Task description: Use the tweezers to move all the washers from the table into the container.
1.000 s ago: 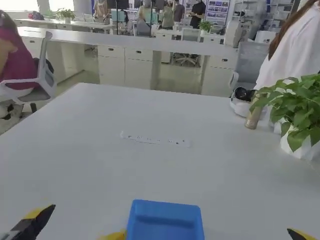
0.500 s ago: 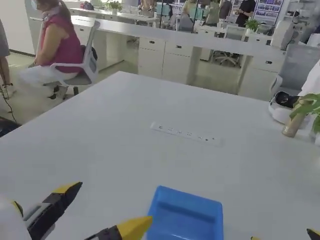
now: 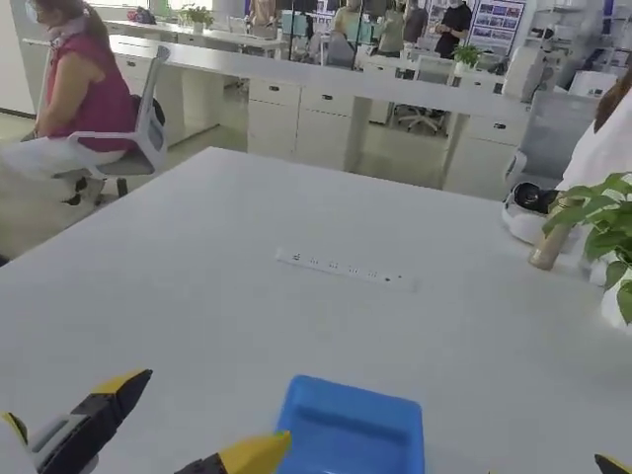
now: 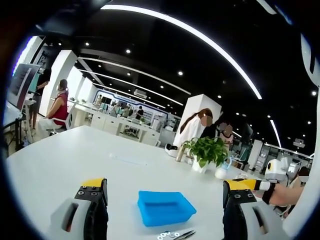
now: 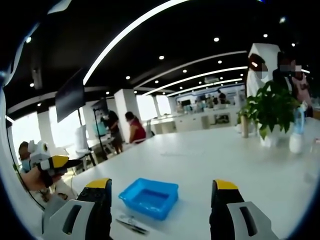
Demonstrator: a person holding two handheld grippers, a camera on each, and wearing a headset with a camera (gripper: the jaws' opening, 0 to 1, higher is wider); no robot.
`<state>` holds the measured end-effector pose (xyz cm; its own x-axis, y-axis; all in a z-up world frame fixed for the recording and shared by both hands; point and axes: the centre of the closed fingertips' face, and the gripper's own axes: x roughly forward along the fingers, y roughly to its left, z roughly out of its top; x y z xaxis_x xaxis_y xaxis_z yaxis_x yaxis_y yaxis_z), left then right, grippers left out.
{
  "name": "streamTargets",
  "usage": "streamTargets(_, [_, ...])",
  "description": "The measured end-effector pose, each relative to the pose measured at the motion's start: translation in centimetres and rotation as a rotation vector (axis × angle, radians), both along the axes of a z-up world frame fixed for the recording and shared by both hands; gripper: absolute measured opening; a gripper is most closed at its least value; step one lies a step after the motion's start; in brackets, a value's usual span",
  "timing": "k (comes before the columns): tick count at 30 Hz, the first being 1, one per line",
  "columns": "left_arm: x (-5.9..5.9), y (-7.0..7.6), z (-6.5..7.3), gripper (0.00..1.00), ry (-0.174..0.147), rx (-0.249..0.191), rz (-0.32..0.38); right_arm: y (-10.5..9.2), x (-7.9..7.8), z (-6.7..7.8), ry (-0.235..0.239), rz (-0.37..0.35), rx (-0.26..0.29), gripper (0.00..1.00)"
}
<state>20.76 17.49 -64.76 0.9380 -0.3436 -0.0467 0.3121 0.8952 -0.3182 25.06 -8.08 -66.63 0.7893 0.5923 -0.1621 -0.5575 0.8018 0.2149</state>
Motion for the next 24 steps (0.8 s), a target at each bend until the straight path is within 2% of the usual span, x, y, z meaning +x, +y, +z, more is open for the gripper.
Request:
streamTargets(2, [0.2, -0.1, -0.1, 0.98, 0.001, -0.002, -0.012, -0.1, -0.1, 0.0, -0.002, -0.009, -0.011, 0.8])
streamTargets(5, [0.5, -0.3, -0.4, 0.98, 0.005, -0.006, -0.031, -0.4, -0.2, -0.1, -0.016, -0.022, -0.068, 0.8])
streamTargets(7, [0.8, -0.3, -0.5, 0.98, 0.009, -0.003, -0.045, -0.6, -0.2, -0.1, -0.024, -0.029, -0.079, 0.8])
streamTargets(12, [1.4, -0.6, -0.3, 0.98, 0.017, 0.01, -0.072, -1.3, -0.2, -0.2, -0.023, -0.065, -0.064, 0.8])
streamTargets(15, [1.4, -0.7, -0.1, 0.98, 0.013, 0.018, -0.078, -1.1, -0.4, -0.4, -0.018, -0.06, -0.068, 0.8])
streamTargets(24, [1.0, -1.1, -0.5, 0.98, 0.027, 0.022, -0.081, -1.1, -0.4, -0.6, -0.023, -0.064, -0.08, 0.8])
